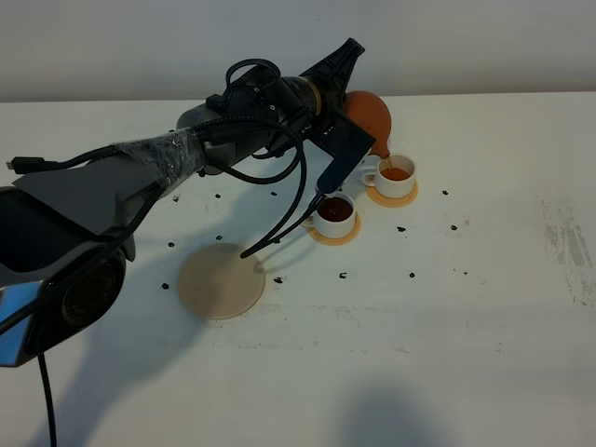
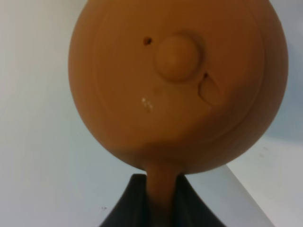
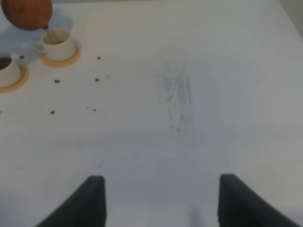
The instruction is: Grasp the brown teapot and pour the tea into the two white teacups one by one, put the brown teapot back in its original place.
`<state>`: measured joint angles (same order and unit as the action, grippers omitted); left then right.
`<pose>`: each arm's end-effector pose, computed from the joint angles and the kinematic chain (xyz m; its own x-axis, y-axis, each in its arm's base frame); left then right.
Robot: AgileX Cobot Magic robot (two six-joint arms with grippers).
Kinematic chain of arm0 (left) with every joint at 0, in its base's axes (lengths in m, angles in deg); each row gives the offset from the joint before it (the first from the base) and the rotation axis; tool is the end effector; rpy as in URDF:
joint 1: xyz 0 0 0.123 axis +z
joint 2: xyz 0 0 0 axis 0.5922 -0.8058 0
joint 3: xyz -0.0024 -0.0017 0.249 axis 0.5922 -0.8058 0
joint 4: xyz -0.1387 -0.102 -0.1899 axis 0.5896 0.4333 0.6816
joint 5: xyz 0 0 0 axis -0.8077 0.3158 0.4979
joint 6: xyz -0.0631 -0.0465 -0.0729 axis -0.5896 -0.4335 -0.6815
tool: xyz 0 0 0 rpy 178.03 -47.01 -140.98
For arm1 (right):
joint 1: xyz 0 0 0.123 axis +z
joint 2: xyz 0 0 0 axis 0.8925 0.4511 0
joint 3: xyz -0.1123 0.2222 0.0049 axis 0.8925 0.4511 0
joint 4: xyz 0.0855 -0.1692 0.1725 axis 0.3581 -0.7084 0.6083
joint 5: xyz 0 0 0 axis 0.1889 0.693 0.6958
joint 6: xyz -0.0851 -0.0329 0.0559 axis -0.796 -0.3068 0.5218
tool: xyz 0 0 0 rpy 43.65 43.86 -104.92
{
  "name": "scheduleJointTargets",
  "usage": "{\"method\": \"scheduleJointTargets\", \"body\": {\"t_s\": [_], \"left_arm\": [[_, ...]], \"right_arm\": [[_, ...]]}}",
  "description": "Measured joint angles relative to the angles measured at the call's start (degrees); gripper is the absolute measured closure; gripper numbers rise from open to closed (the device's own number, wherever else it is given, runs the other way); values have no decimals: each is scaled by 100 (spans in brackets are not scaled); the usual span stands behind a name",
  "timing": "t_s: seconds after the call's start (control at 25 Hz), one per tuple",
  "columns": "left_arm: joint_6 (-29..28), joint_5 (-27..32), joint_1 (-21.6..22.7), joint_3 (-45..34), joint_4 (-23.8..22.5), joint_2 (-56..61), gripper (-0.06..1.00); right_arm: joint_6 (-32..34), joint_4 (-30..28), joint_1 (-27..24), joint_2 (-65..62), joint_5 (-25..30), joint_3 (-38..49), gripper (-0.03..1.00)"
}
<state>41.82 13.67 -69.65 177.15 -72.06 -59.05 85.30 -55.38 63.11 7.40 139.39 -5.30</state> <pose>0.4678 -0.2929 0.1364 0.5877 0.7209 0.3674 0.2315 -0.5849 0.7774 0.0432 0.0098 0.2746 -0.4724 -0.0304 -0.8809 -0.0941 0.9954 0.0161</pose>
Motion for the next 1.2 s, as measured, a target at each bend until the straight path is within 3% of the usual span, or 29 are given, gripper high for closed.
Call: {"method": "scheduleJointTargets", "body": {"t_s": [1.2], "left_arm": [[187,-141,-4,0,-168,0,87]], "right_arm": [[0,0,0,0,0,0,47]]}}
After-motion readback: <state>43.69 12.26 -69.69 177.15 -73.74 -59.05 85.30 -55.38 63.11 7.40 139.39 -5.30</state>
